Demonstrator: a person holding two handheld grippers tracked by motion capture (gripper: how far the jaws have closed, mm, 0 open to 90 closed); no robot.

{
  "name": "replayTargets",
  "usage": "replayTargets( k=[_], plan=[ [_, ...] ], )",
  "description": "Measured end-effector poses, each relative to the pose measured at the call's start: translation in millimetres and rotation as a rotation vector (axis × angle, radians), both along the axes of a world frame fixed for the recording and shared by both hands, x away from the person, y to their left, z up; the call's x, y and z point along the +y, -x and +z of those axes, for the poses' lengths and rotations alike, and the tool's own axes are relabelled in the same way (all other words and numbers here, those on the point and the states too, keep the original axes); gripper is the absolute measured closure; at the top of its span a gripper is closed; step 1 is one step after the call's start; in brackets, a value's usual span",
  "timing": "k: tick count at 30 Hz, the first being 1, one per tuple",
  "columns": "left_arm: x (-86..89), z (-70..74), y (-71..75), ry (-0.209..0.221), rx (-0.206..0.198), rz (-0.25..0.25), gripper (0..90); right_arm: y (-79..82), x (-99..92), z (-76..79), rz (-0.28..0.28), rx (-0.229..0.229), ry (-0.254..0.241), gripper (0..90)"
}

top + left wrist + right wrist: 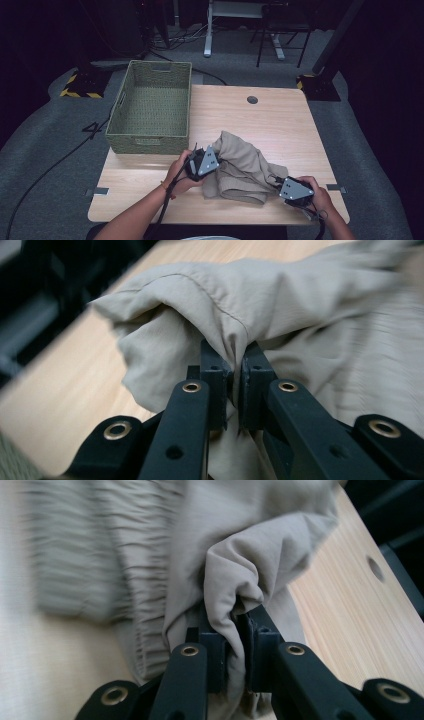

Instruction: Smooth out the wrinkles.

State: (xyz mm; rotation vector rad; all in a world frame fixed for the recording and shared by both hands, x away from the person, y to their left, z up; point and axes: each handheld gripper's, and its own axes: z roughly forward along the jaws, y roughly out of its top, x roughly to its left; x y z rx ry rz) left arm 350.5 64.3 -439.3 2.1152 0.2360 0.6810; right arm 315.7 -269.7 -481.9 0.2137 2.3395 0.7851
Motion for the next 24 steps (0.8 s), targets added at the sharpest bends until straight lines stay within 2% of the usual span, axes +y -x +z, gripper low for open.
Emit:
replayTargets(
  k=[1, 2, 3, 6, 8, 9, 10, 11, 12, 13, 15, 16, 17, 19, 21, 22, 23, 24],
  plan=[
    [0.5, -1.7, 7.8, -0.039, -0.055, -0.037, 84.1, -2.2, -0.9, -1.1, -0.028, -0.004, -0.003, 81.2],
    [1.1, -4.4, 14.1, -0.080, -0.084, -0.066, 84.1, -3.9, -2.1, -2.4, -0.046, 0.002, -0.009, 81.2],
    [2.7, -7.9, 18.7, -0.107, -0.077, -0.105, 84.1, -5.3, -3.4, -3.3, -0.065, 0.002, -0.009, 81.2],
    [7.4, -23.8, 25.5, -0.206, -0.012, -0.144, 84.0, -8.6, -6.6, -5.2, -0.104, 0.005, -0.014, 81.2],
    [8.9, -33.1, 25.1, -0.251, 0.067, -0.157, 82.4, -8.8, -6.9, -6.7, -0.105, 0.004, -0.021, 81.4],
    [9.8, -37.9, 25.4, -0.277, 0.105, -0.147, 80.8, -8.8, -6.8, -7.0, -0.107, 0.005, -0.022, 81.5],
    [11.4, -41.3, 24.7, -0.269, 0.140, -0.141, 77.9, -9.0, -6.6, -7.4, -0.108, 0.001, -0.022, 81.7],
    [13.5, -41.9, 21.9, -0.237, 0.191, -0.121, 69.2, -8.6, -6.5, -8.1, -0.104, -0.001, -0.019, 81.7],
    [16.0, -38.4, 16.5, -0.181, 0.246, -0.076, 54.9, -8.7, -6.9, -8.3, -0.100, -0.003, -0.020, 81.8],
    [18.1, -34.2, 13.6, -0.129, 0.268, -0.043, 40.4, -9.1, -7.7, -8.8, -0.098, -0.006, -0.027, 81.8],
    [25.6, -18.2, 4.8, 0.018, 0.326, 0.034, 28.1, -8.8, -8.8, -9.8, -0.093, -0.008, -0.034, 81.9],
    [28.3, -9.9, -2.4, 0.071, 0.361, 0.076, 23.3, -8.8, -9.3, -10.1, -0.089, -0.010, -0.036, 81.9],
    [29.5, -5.6, -6.8, 0.084, 0.370, 0.105, 21.9, -8.9, -10.1, -10.4, -0.076, -0.020, -0.033, 82.0],
    [27.6, -4.6, -13.3, 0.070, 0.376, 0.133, 21.1, -9.1, -11.9, -11.1, -0.066, -0.016, -0.040, 82.0],
    [22.3, -11.1, -19.7, 0.064, 0.422, 0.157, 21.1, -10.2, -14.0, -11.5, -0.052, -0.015, -0.049, 82.1],
    [17.3, -17.3, -23.5, 0.047, 0.453, 0.172, 21.1, -10.7, -14.9, -11.4, -0.045, -0.015, -0.046, 82.1],
    [14.7, -20.6, -25.8, 0.043, 0.464, 0.171, 21.2, -11.1, -15.5, -10.9, -0.041, -0.013, -0.041, 82.1],
    [11.1, -24.9, -29.0, 0.036, 0.495, 0.176, 21.4, -11.3, -15.6, -10.6, -0.035, -0.012, -0.037, 82.1]
  ],
)
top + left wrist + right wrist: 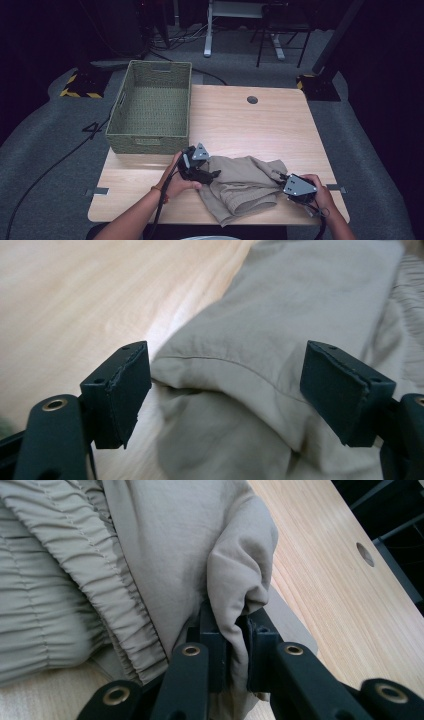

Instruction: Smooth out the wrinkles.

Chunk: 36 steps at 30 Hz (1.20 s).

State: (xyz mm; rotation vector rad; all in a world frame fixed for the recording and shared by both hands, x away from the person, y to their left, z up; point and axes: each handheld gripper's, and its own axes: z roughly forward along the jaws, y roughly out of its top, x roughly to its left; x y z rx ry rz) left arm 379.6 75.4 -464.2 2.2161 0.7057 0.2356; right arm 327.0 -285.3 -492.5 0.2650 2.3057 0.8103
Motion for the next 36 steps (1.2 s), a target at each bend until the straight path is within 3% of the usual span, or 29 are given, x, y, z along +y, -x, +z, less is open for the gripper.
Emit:
replayTargets(
  k=[2, 5, 9, 14, 15, 18, 20, 21, 22, 24, 26, 28, 30, 31, 32, 34, 36],
  plan=[
    [-5.8, -7.4, -5.9, -0.035, 0.020, 0.007, 21.6, -0.5, 0.0, 1.0, 0.004, 0.005, 0.010, 82.1],
    [-7.7, -15.7, -16.1, -0.045, 0.080, 0.017, 20.0, 0.2, 0.8, 1.8, 0.012, 0.002, 0.030, 82.1],
    [-14.3, -27.3, -22.5, -0.101, 0.136, -0.006, 17.6, -0.3, 0.6, 2.3, 0.019, 0.009, 0.030, 82.0],
    [-17.9, -27.3, -21.8, -0.119, 0.117, 0.008, 18.6, -0.4, 1.3, 2.5, 0.018, 0.006, 0.034, 82.0],
    [-17.6, -25.9, -21.8, -0.127, 0.098, 0.006, 26.7, -0.6, 1.3, 2.5, 0.017, 0.010, 0.031, 82.0],
    [-15.9, -24.2, -23.5, -0.079, 0.089, -0.020, 67.7, -1.2, 2.1, 3.0, 0.022, 0.013, 0.028, 81.9],
    [-16.8, -22.1, -21.0, -0.069, 0.033, -0.019, 80.8, -1.0, 3.6, 3.1, 0.019, 0.017, 0.028, 81.8],
    [-17.6, -19.1, -17.7, -0.083, -0.016, -0.020, 83.1, -1.1, 4.2, 3.2, 0.017, 0.015, 0.030, 81.7],
    [-18.4, -14.9, -13.2, -0.088, -0.079, -0.020, 84.0, -1.2, 4.8, 3.4, 0.014, 0.014, 0.033, 81.7],
    [-16.4, -1.6, -1.1, -0.057, -0.225, -0.021, 84.5, -2.4, 5.1, 3.6, -0.005, 0.016, 0.031, 81.6],
    [-12.8, 14.3, 14.1, -0.003, -0.358, -0.070, 84.7, -4.3, 5.7, 3.7, -0.039, 0.007, 0.038, 81.5],
    [-13.8, 24.5, 33.1, -0.006, -0.481, -0.153, 84.8, -7.1, 6.7, 3.8, -0.070, 0.003, 0.030, 81.5],
    [-18.6, 26.3, 51.9, -0.043, -0.567, -0.252, 84.8, -9.6, 8.8, 2.7, -0.108, -0.001, 0.029, 81.6],
    [-22.0, 23.7, 62.7, -0.074, -0.589, -0.338, 84.8, -10.8, 9.9, 1.7, -0.120, 0.000, 0.031, 81.5],
    [-24.7, 20.6, 69.6, -0.095, -0.594, -0.385, 84.8, -12.5, 10.8, 0.9, -0.139, -0.005, 0.027, 81.5],
    [-28.3, 14.4, 76.7, -0.105, -0.558, -0.458, 84.9, -15.0, 11.4, 0.1, -0.170, -0.008, 0.021, 81.4],
    [-33.0, 7.0, 83.8, -0.149, -0.539, -0.528, 84.9, -17.1, 11.8, -0.4, -0.186, -0.002, 0.012, 81.5]
  ],
)
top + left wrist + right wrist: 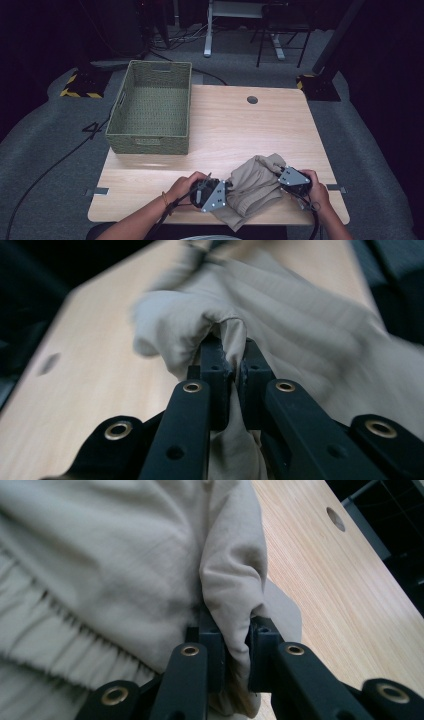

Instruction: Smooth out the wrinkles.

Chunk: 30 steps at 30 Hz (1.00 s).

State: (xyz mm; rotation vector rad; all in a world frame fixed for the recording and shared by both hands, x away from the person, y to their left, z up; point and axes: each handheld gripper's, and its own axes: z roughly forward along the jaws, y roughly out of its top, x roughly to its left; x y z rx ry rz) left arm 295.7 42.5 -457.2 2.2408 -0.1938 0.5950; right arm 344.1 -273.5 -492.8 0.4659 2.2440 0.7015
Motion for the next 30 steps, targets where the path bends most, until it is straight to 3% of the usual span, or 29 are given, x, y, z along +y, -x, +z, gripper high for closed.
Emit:
replayTargets(
  k=[3, 6, 7, 8, 9, 11, 14, 15, 17, 21, 23, 25, 28, 30],
  plan=[
    [-9.6, -9.9, 8.0, -0.082, 0.015, -0.059, 85.0, -1.1, 0.6, -0.1, -0.010, 0.006, -0.006, 81.4],
    [-21.7, -20.7, 14.0, -0.191, -0.034, -0.095, 85.2, -2.5, -1.5, -0.6, -0.022, 0.019, -0.044, 81.2],
    [-21.7, -20.7, 14.0, -0.191, -0.034, -0.095, 85.2, -2.5, -1.5, -0.6, -0.022, 0.019, -0.044, 81.2],
    [-26.2, -24.1, 15.1, -0.221, -0.038, -0.104, 85.3, -4.0, -6.3, -0.1, -0.019, 0.030, -0.082, 79.7],
    [-28.2, -25.1, 16.1, -0.237, -0.064, -0.107, 85.3, -4.0, -8.3, 0.1, -0.019, 0.035, -0.097, 78.9],
    [-31.6, -26.3, 17.9, -0.271, -0.072, -0.104, 85.4, -5.3, -15.7, 2.9, -0.014, 0.053, -0.131, 75.0],
    [-34.1, -25.9, 19.5, -0.293, -0.085, -0.094, 85.4, -8.1, -35.8, 14.3, 0.044, 0.165, -0.251, 60.0],
    [-35.2, -25.2, 19.7, -0.304, -0.088, -0.091, 85.4, -7.0, -40.0, 18.5, 0.045, 0.163, -0.268, 59.3],
    [-37.0, -25.0, 19.7, -0.320, -0.107, -0.086, 85.5, -3.2, -50.6, 32.6, 0.099, 0.190, -0.314, 53.4],
    [-40.3, -25.5, 12.3, -0.348, -0.153, -0.064, 85.5, -0.1, -48.8, 58.7, 0.109, 0.192, -0.306, 46.1],
    [-41.4, -24.8, 7.4, -0.358, -0.152, -0.068, 85.5, -3.9, -41.9, 69.8, 0.121, 0.181, -0.313, 45.1],
    [-42.6, -24.9, 3.9, -0.383, -0.182, -0.068, 85.5, -12.9, -30.6, 80.5, 0.123, 0.178, -0.312, 42.0],
    [-42.1, -25.0, -3.5, -0.396, -0.194, -0.068, 85.5, -30.9, -14.7, 84.8, 0.137, 0.206, -0.276, 38.6],
    [-40.1, -24.6, -8.4, -0.389, -0.180, -0.072, 85.5, -43.7, -8.0, 81.3, 0.131, 0.233, -0.264, 37.3]
  ],
)
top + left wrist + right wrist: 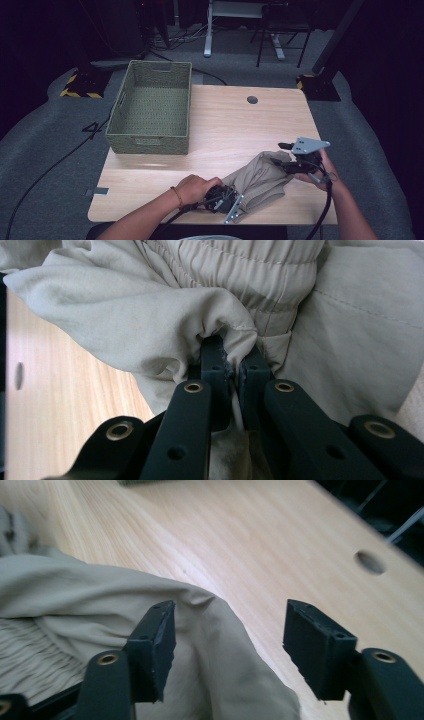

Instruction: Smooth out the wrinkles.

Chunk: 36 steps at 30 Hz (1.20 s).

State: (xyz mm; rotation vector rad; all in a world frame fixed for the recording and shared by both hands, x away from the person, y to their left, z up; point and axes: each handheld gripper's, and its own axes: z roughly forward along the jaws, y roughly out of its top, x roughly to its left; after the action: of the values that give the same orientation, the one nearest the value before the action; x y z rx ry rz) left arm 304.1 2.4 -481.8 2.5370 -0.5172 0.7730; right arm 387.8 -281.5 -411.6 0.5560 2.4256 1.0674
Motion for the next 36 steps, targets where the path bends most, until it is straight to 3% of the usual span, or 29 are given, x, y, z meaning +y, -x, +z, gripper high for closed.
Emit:
replayTargets(
  k=[5, 7, 8, 10, 12, 13, 15, 19, 21, 25, 29, 32, 34, 36],
  plan=[
    [2.7, -1.4, -4.4, -0.024, -0.039, 0.011, 85.5, -29.5, 10.2, -22.6, -0.009, 0.113, 0.055, 31.4],
    [4.2, -1.3, -6.9, -0.011, -0.015, 0.023, 85.4, -37.3, 9.1, -28.9, -0.024, 0.162, 0.066, 30.7],
    [4.2, -1.3, -7.6, -0.015, -0.022, 0.028, 85.5, -41.0, 8.3, -32.2, -0.031, 0.178, 0.071, 33.9],
    [4.7, -2.6, -8.9, -0.011, -0.032, 0.043, 85.5, -41.0, 7.0, -36.2, 0.015, 0.203, 0.073, 55.4],
    [5.4, -3.4, -10.0, -0.007, -0.034, 0.070, 85.5, -33.2, 8.3, -36.8, 0.065, 0.185, 0.071, 73.4],
    [6.0, -4.2, -11.0, -0.004, -0.037, 0.079, 85.4, -28.3, 9.0, -35.4, 0.086, 0.168, 0.077, 76.8],
    [7.4, -4.7, -12.4, -0.005, -0.044, 0.106, 85.5, -12.5, 8.4, -27.8, 0.117, 0.106, 0.077, 79.7],
    [11.9, -6.6, -15.9, -0.013, -0.065, 0.165, 85.5, 19.7, 2.3, -22.3, 0.212, 0.048, 0.058, 81.4],
    [16.1, -7.9, -18.9, -0.002, -0.066, 0.195, 85.5, 38.2, -2.6, -29.8, 0.267, 0.045, 0.047, 81.8],
    [26.3, -8.0, -26.2, 0.026, -0.044, 0.229, 85.2, 65.1, -7.5, -49.4, 0.308, 0.009, 0.063, 81.8],
    [41.8, -5.3, -35.7, 0.123, 0.077, 0.247, 81.7, 76.9, -6.6, -65.4, 0.293, -0.015, 0.071, 81.9],
    [58.9, 0.5, -41.8, 0.209, 0.205, 0.263, 66.2, 76.1, -8.0, -70.0, 0.276, -0.019, 0.058, 82.1],
    [72.4, 9.7, -45.7, 0.306, 0.324, 0.288, 55.1, 77.0, -5.4, -71.2, 0.268, -0.035, 0.074, 82.1],
    [81.9, 19.1, -47.4, 0.371, 0.386, 0.304, 47.3, 78.2, -3.1, -71.9, 0.262, -0.052, 0.092, 82.1]
  ],
)
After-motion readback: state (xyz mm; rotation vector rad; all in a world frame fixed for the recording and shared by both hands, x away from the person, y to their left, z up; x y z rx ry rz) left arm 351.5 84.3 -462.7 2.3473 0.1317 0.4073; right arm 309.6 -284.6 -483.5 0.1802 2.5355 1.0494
